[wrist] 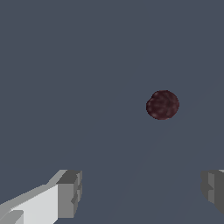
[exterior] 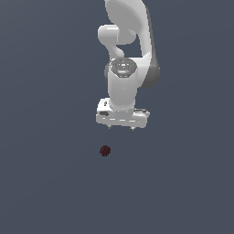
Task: Pick up the object and move it to a goal position.
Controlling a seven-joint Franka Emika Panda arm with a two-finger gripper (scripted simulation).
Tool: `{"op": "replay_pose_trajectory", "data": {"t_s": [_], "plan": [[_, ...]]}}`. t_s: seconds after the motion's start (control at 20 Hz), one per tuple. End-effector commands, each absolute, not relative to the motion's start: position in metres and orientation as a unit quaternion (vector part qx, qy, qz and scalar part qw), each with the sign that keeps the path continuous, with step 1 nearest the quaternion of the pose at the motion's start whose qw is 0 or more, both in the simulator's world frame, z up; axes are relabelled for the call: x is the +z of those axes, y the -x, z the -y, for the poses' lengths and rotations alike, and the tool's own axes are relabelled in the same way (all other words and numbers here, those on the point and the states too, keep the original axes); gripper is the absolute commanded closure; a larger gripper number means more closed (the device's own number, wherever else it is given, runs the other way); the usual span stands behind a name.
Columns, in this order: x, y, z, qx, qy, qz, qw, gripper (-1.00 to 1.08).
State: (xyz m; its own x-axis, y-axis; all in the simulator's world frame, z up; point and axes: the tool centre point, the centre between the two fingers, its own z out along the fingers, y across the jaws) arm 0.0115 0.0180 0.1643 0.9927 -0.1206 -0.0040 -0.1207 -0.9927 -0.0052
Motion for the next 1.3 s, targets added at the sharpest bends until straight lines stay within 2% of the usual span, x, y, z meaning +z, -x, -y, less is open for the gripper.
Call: {"op": "replay_pose_trajectory", "data": {"t_s": [0.0,0.7,1.25], "plan": [[0.157,-0.017,-0.011,0.002,0.996,-0.091,0.004,-0.92],[0.099,-0.051,0.042,0.002,0.951,-0.309,0.003,-0.92],[0.079,-0.060,0.061,0.000,0.925,-0.379,0.000,-0.92]]}}
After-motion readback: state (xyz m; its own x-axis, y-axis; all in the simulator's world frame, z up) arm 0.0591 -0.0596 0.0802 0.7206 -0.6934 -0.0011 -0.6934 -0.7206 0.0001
